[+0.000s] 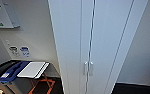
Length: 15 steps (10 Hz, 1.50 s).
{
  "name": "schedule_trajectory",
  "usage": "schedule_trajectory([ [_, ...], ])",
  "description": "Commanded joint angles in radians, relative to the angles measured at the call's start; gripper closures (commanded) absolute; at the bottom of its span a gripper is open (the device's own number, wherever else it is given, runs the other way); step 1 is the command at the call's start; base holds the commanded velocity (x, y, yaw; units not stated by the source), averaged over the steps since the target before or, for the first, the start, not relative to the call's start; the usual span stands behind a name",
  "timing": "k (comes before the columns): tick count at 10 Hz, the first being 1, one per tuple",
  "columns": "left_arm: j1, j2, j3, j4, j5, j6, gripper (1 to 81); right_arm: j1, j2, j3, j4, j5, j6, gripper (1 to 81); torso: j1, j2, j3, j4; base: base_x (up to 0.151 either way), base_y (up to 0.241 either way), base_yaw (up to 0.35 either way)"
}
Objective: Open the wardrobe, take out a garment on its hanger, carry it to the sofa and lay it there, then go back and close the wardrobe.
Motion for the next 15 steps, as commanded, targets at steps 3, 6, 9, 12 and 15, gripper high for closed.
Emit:
schedule_trajectory([
  [3, -0.029, -0.019, 0.016, 0.022, 0.054, 0.0, 1.0, 0.029, -0.062, 0.038, 0.006, -0.038, -0.004, 1.0, 0.0, 0.0, 0.0, 0.0, 0.113, 0.0, 0.0],
  [6, -0.027, -0.017, 0.016, 0.024, 0.054, 0.0, 1.0, 0.026, -0.064, 0.043, 0.006, -0.04, -0.004, 1.0, 0.0, 0.0, 0.0, 0.0, 0.1, 0.0, 0.0],
  [9, -0.027, -0.016, 0.016, 0.024, 0.054, 0.0, 1.0, 0.029, -0.064, 0.045, 0.004, -0.04, -0.004, 1.0, 0.0, 0.0, 0.0, 0.0, 0.077, 0.0, 0.0],
  [12, -0.026, -0.014, 0.013, 0.025, 0.055, 0.0, 1.0, 0.029, -0.062, 0.044, 0.004, -0.038, -0.004, 1.0, 0.001, 0.0, 0.0, 0.0, 0.066, 0.0, 0.0],
  [15, -0.026, -0.016, 0.016, 0.024, 0.055, 0.0, 1.0, 0.039, -0.068, 0.055, 0.007, -0.04, -0.002, 1.0, 0.001, 0.001, 0.0, 0.0, 0.0, 0.0, 0.0],
])
